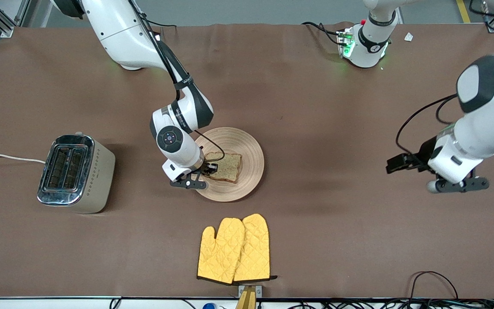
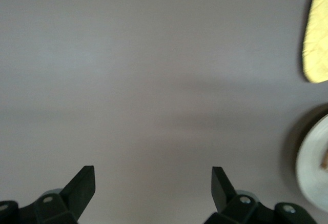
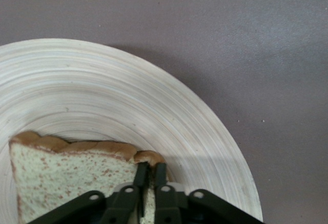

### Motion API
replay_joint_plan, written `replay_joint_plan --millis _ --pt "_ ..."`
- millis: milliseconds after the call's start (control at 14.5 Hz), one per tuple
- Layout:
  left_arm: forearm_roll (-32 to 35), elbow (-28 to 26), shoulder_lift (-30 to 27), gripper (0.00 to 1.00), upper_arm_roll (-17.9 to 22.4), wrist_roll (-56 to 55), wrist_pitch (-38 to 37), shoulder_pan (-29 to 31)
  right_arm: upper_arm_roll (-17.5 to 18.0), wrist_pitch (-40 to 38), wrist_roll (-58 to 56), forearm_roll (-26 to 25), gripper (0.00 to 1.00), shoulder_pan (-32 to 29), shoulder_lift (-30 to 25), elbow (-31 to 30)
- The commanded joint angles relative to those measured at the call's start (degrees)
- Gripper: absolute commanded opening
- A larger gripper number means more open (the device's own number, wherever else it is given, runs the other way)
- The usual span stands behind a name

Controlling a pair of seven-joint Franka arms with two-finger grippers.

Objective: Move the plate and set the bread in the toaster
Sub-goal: 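Carry the bread with the right gripper over the silver toaster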

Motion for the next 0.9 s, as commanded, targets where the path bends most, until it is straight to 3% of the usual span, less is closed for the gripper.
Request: replay_joint_plan --millis 0,207,345,621,828 --pt "4.5 3.3 -4.1 1.00 0.2 0.1 -9.3 0.0 -0.7 -1.8 0.0 0.2 0.01 0.5 -1.1 -1.5" --pt "6.5 8.8 -4.0 1.00 0.3 0.1 -15.6 0.2 -1.3 -10.1 -0.4 -2.7 0.00 -0.3 -3.4 1.2" --pt "6.5 8.8 -4.9 1.00 0.5 0.2 -15.8 0.3 -2.8 -18.7 -0.6 -8.0 0.00 -0.9 -4.4 5.6" --pt "5.4 8.8 -8.5 1.00 1.0 0.3 -17.8 0.2 -5.1 -37.7 -6.7 -12.0 0.00 -3.5 -4.7 18.0" --pt "0.3 5.8 -12.4 1.00 8.7 0.5 -17.8 -4.6 -6.4 -48.0 -15.9 -18.2 0.00 -6.8 -4.7 25.3"
